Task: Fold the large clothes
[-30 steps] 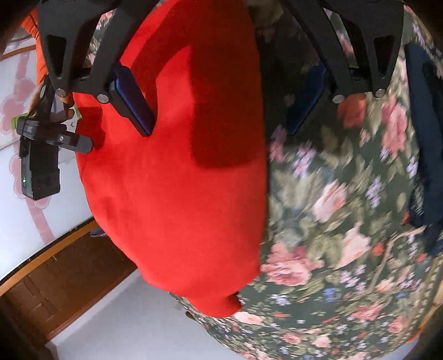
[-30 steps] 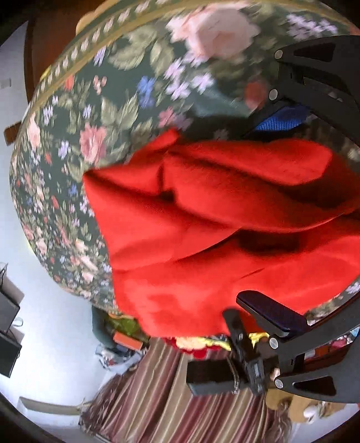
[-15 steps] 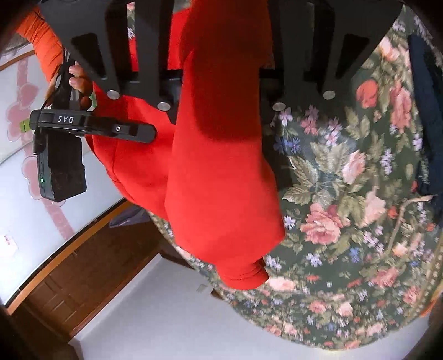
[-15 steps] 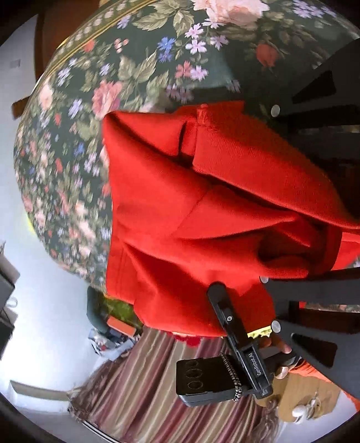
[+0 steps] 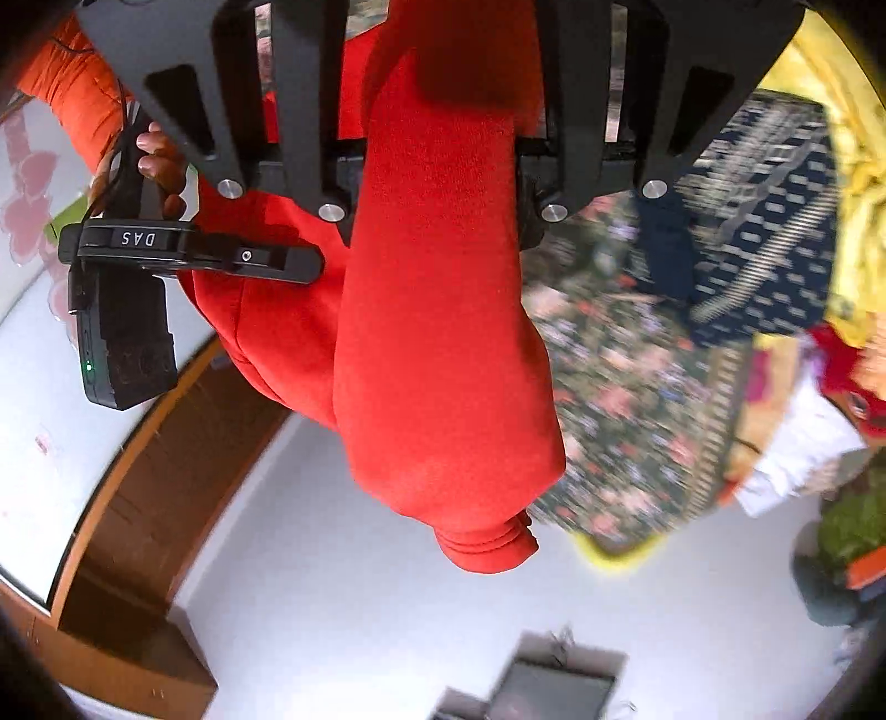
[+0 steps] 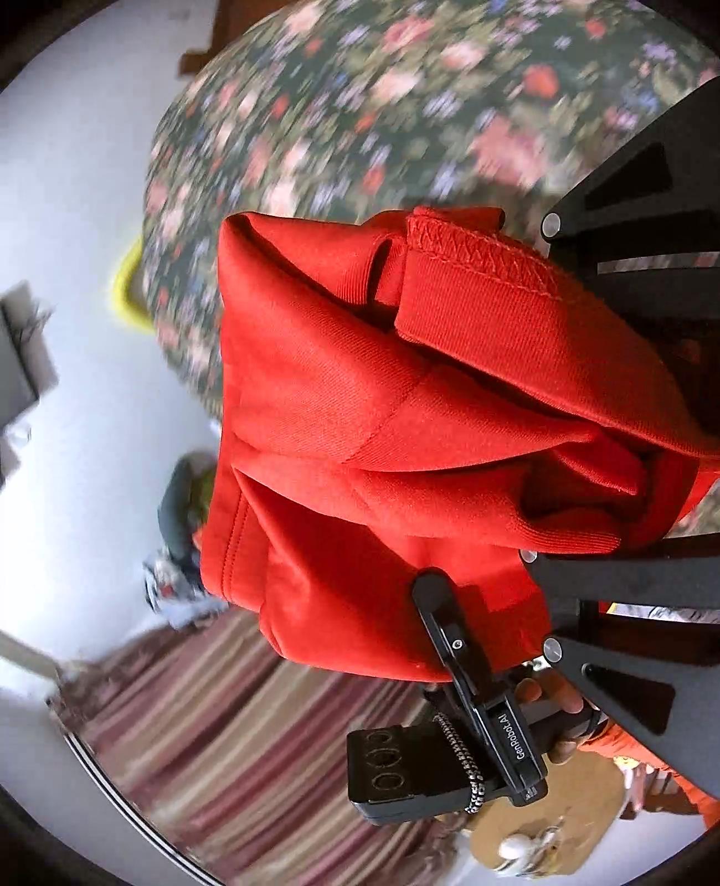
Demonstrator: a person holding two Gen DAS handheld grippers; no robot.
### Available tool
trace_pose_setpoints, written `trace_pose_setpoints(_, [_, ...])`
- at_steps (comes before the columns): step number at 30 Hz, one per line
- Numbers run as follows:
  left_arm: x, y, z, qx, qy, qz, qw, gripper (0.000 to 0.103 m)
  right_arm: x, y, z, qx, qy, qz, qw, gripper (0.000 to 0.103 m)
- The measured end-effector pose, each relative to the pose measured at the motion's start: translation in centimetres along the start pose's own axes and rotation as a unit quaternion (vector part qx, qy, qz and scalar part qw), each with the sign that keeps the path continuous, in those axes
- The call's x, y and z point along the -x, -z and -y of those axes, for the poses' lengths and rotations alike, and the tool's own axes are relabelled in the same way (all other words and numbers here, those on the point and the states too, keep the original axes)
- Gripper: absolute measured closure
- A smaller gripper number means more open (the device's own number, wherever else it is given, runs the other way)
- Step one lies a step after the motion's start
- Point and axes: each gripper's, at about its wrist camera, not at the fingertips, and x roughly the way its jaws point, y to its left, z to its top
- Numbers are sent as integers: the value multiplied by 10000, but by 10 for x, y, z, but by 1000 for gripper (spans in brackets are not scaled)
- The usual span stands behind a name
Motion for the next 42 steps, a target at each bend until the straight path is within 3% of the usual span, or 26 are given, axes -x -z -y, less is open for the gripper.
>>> trace_pose_setpoints(5, [37,-8,-59,151,-373,205,9990,72,-59,-19,-51,141,-264,-106,9995,74])
trace_pose_setpoints(10, [40,-6,-130,512,-788,161,9954,72,-144,-25,-81,168,-421,-405,9982,74])
trace_pose_setpoints(14, [22,5,-193,1041,-1060,-162,9888,71,-222,-22,-77,12,-433,-815,9957,74])
trace_pose_setpoints(18, [-19,23,-252,1532,-1296,-721,9770,69,-294,-8,-50,-495,-341,-1346,9891,73])
trace_pose_setpoints(20, [-40,33,-275,1610,-1464,-914,9718,62,-320,1,-31,-674,-211,-1531,9857,71])
trace_pose_setpoints(21, [-43,36,-282,1608,-1536,-891,9709,50,-329,4,-22,-723,-134,-1591,9845,61])
trace_pose_setpoints(22, [-47,40,-290,1646,-1620,-813,9696,37,-331,7,-15,-765,-116,-1612,9839,54])
trace_pose_setpoints(23, [-49,44,-297,1667,-1691,-753,9685,31,-331,7,-6,-800,-45,-1657,9829,48])
trace_pose_setpoints(24, [-49,47,-299,1674,-1701,-725,9684,25,-330,8,1,-832,-3,-1734,9813,30])
trace_pose_setpoints(25, [-48,52,-303,1695,-1660,-675,9691,22,-328,8,8,-862,28,-1792,9800,23])
trace_pose_setpoints(30, [-33,57,-292,1521,-1548,-700,9737,22,-292,8,8,-497,183,-1845,9814,23])
trace_pose_setpoints(35, [-5,60,-254,823,-1773,-778,9776,21,-253,5,-20,-124,268,-1362,9902,22])
trace_pose_setpoints(39, [3,78,-237,484,-2073,-914,9728,9,-258,18,-39,-101,107,-1360,9906,22])
trace_pose_setpoints(42, [2,102,-240,554,-2213,-1147,9669,7,-278,38,-48,97,406,-1586,9865,22])
